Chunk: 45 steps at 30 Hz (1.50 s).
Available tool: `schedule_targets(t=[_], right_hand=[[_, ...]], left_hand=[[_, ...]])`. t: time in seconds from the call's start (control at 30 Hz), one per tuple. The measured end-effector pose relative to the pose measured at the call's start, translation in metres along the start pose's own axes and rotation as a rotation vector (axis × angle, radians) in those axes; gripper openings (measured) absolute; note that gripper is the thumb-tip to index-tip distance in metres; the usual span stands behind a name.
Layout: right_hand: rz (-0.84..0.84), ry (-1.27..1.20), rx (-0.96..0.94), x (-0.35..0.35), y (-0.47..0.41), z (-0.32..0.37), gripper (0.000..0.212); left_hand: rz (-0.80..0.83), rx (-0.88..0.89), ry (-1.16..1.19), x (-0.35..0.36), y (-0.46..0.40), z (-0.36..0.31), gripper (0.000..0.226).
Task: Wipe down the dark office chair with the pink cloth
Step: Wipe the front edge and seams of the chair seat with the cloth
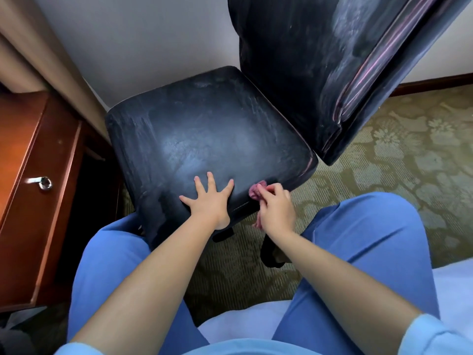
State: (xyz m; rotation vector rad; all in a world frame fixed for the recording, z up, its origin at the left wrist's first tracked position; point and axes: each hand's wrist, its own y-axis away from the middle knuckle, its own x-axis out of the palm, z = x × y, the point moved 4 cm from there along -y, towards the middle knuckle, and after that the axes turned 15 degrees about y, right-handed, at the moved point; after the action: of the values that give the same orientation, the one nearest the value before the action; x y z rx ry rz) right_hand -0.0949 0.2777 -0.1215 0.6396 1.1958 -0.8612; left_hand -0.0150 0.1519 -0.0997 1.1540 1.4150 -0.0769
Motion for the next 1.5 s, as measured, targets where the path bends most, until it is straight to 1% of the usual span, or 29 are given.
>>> schedule_targets(t=[0.03,0.13,0.17,0.2,0.23,0.3,0.33,0.37,0.4,0.47,0.5,0.53,0.6,0.67,0.7,0.8,0.83,0.9,0.97,1.0,1.07,1.1,1.13,1.2,1.27,1.3,1.37,1.43,1.5], right_hand=[[0.002,-0.044,0.035,0.001,-0.004,-0.005,0.03],[-0.052,-0.245,0.358,-0.003,-0.021,-0.027,0.028],[-0.065,-0.227,0.4,-0.003,-0.02,-0.025,0.028],[-0.073,-0.152,0.364,-0.005,-0.014,-0.017,0.028],[-0.065,-0.085,0.275,-0.004,-0.007,-0.007,0.029],[-0.03,-0.045,0.093,0.001,0.005,0.002,0.031],[-0.019,-0.047,0.057,0.0,0.001,-0.002,0.031],[-0.019,-0.054,0.072,-0.001,-0.008,-0.011,0.029],[-0.034,-0.081,0.142,-0.002,-0.018,-0.021,0.028],[-0.072,-0.187,0.358,-0.005,-0.03,-0.033,0.028],[-0.086,-0.224,0.426,-0.004,-0.028,-0.031,0.029],[-0.1,-0.221,0.437,-0.002,-0.023,-0.024,0.03],[-0.098,-0.199,0.348,0.005,-0.007,-0.011,0.032],[-0.078,-0.213,0.287,0.003,-0.011,-0.019,0.031],[-0.071,-0.239,0.328,0.0,-0.021,-0.03,0.029],[-0.074,-0.325,0.563,-0.01,-0.046,-0.056,0.032],[-0.078,-0.362,0.597,-0.009,-0.045,-0.056,0.033],[-0.074,-0.372,0.535,-0.005,-0.031,-0.041,0.032],[-0.085,-0.301,0.434,0.0,-0.019,-0.032,0.029],[-0.099,-0.281,0.427,0.0,-0.024,-0.037,0.028],[-0.122,-0.341,0.552,-0.005,-0.046,-0.056,0.025],[-0.119,-0.375,0.638,-0.009,-0.055,-0.066,0.026],[-0.124,-0.392,0.679,-0.01,-0.061,-0.072,0.028],[-0.132,-0.384,0.628,-0.008,-0.054,-0.064,0.031],[-0.154,-0.298,0.513,-0.003,-0.038,-0.049,0.031],[-0.172,-0.269,0.486,-0.004,-0.035,-0.047,0.031],[-0.193,-0.286,0.55,-0.013,-0.055,-0.063,0.026],[-0.135,-0.293,0.667,-0.025,-0.083,-0.082,0.025],[-0.087,-0.218,0.708,-0.029,-0.093,-0.092,0.027]], left_hand=[[0.002,0.005,0.0,0.0,0.001,0.002,0.101],[0.015,0.026,0.004,0.001,0.004,0.007,0.099],[0.016,0.029,0.004,0.001,0.004,0.009,0.098],[0.013,0.032,0.003,0.001,0.004,0.009,0.096],[0.005,0.038,0.006,0.001,0.003,0.009,0.094],[-0.022,0.082,0.007,0.001,0.0,0.006,0.089],[-0.032,0.126,-0.003,0.001,-0.001,0.004,0.087],[-0.036,0.173,-0.017,0.001,-0.002,0.001,0.086],[-0.034,0.212,-0.027,0.001,-0.003,-0.003,0.084],[-0.032,0.243,-0.027,0.001,-0.006,-0.009,0.081],[-0.036,0.25,-0.028,0.001,-0.008,-0.012,0.08],[-0.044,0.261,-0.032,0.001,-0.009,-0.016,0.079],[-0.066,0.287,-0.037,0.002,-0.012,-0.023,0.077],[-0.085,0.3,-0.053,0.003,-0.015,-0.029,0.076],[-0.09,0.304,-0.07,0.002,-0.016,-0.032,0.076],[-0.062,0.312,-0.071,-0.001,-0.023,-0.042,0.08],[-0.039,0.323,-0.058,-0.003,-0.025,-0.047,0.082],[0.013,0.349,-0.027,-0.006,-0.03,-0.057,0.084],[0.044,0.354,0.002,-0.006,-0.036,-0.062,0.083],[0.051,0.353,0.001,-0.005,-0.039,-0.062,0.084],[0.059,0.357,-0.035,-0.003,-0.043,-0.062,0.087],[0.055,0.36,-0.052,-0.003,-0.045,-0.062,0.089],[0.05,0.361,-0.061,-0.003,-0.046,-0.063,0.09],[0.047,0.36,-0.061,-0.004,-0.048,-0.067,0.094],[0.048,0.355,-0.051,-0.005,-0.052,-0.073,0.096],[0.049,0.352,-0.049,-0.006,-0.054,-0.075,0.097],[0.052,0.354,-0.053,-0.007,-0.057,-0.079,0.098],[0.047,0.361,-0.048,-0.006,-0.062,-0.082,0.099],[0.031,0.367,-0.039,-0.005,-0.066,-0.086,0.096]])
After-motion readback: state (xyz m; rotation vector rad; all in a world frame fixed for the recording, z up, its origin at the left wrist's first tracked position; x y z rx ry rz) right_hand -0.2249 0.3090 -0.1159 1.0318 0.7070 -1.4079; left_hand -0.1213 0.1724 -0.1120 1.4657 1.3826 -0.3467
